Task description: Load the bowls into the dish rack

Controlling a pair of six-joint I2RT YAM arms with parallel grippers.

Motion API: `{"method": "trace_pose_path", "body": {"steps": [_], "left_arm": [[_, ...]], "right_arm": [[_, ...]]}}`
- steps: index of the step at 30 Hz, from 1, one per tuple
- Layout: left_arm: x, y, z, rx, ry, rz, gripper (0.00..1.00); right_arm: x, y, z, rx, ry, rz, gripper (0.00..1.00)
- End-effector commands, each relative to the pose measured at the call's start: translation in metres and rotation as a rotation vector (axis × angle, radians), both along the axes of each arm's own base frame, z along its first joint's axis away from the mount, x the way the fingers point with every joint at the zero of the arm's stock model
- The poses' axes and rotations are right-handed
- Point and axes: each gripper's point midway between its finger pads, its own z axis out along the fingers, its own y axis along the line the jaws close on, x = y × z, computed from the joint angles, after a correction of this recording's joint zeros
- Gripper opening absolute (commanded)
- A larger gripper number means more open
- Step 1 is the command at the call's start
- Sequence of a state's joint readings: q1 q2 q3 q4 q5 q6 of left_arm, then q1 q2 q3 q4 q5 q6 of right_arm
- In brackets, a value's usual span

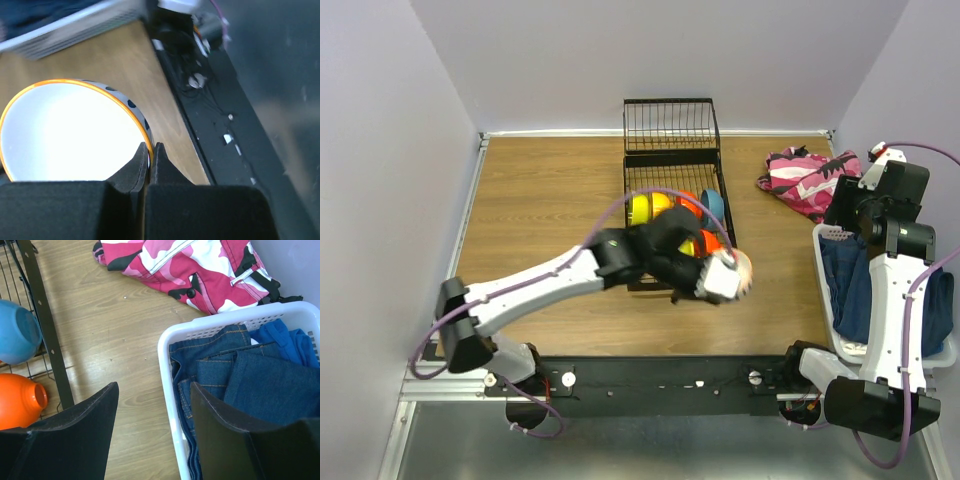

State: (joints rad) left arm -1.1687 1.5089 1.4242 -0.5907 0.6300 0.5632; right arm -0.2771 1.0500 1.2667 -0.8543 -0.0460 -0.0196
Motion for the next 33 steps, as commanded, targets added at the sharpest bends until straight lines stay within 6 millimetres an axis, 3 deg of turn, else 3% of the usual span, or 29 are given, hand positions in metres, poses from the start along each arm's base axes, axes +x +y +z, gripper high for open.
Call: {"method": "trace_pose_path", "body": {"steps": [1,5,8,10,12,17,25,33], "left_arm": [[0.04,0.033,0.055,-0.168,0.255,0.257,0.0],[0.082,0.066,0.07,-0.243,0.371,0.522,0.0],[0.124,0.094,0.067,-0.327,0.467,0.729,0.0],[0.143,0.112,0.062,-0.388,0.655,0.826,0.03],[0.151,0.12,0.056,-0.456,0.799,0.862,0.05],[0.174,0.129,0.035,-0.525,0.955,0.922,0.08],[0.193,0.122,0.012,-0.622,1.152,0.941,0.02],[0.19,0.128,-0.009,-0.657,1.213,0.975,0.01]], "right_arm": [[-0.003,-0.008,-0.002,-0.022,0.01,-0.028,0.67],[0.006,-0.01,-0.005,-0.007,0.009,-0.029,0.67],[0.014,-0.013,-0.009,-0.001,0.021,-0.03,0.67],[0.016,-0.015,-0.011,-0.003,0.044,-0.027,0.67],[0.019,-0.017,-0.013,-0.008,0.053,-0.027,0.67],[0.026,-0.024,-0.022,-0.024,0.101,-0.033,0.67],[0.026,-0.025,-0.043,-0.017,0.177,-0.018,0.67],[0.026,-0.032,-0.055,-0.035,0.228,-0.034,0.67]]}}
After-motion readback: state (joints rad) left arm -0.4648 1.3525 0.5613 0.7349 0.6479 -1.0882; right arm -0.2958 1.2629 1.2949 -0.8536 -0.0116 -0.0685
